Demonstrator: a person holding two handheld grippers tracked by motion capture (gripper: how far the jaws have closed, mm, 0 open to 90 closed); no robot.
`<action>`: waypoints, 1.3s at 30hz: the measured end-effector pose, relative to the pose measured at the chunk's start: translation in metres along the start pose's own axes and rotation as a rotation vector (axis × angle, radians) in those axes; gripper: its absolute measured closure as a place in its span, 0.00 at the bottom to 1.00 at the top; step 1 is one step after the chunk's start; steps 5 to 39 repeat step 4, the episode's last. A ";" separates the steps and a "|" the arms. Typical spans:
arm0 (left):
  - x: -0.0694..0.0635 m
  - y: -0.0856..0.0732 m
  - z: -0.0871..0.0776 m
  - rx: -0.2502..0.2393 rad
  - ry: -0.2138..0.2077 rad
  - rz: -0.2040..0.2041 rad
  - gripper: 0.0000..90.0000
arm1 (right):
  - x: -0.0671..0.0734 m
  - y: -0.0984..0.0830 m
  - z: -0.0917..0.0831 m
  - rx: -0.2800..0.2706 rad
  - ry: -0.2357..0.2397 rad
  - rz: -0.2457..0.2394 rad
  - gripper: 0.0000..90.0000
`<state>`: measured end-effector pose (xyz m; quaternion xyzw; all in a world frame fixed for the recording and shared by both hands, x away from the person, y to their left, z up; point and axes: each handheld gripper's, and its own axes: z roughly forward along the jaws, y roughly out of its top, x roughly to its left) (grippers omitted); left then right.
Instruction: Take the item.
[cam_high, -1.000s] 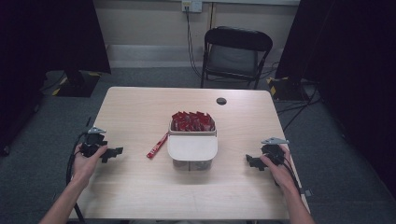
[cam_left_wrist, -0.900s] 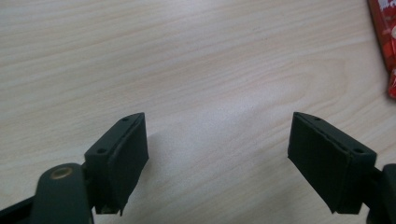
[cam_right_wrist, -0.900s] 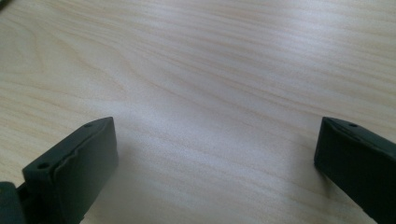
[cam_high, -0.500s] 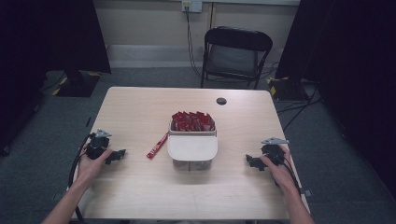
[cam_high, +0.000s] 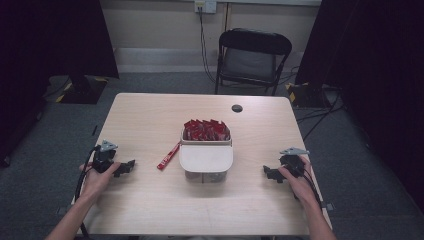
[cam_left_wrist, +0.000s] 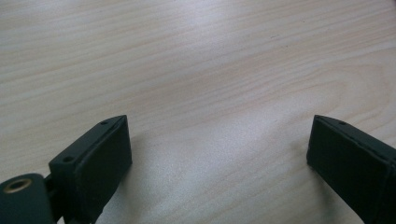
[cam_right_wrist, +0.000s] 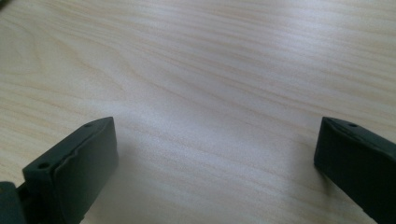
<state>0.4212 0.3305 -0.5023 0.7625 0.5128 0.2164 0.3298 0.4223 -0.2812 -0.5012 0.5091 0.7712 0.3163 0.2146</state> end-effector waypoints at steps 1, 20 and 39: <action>0.000 0.000 0.000 0.002 0.000 -0.001 0.07 | 0.000 0.000 0.000 0.001 0.000 0.002 0.00; 0.000 0.000 0.000 0.002 0.002 -0.004 0.07 | 0.000 0.000 0.000 0.000 0.001 0.000 0.00; 0.000 0.000 0.000 0.002 0.002 -0.004 0.07 | 0.000 0.000 0.000 0.000 0.001 0.000 0.00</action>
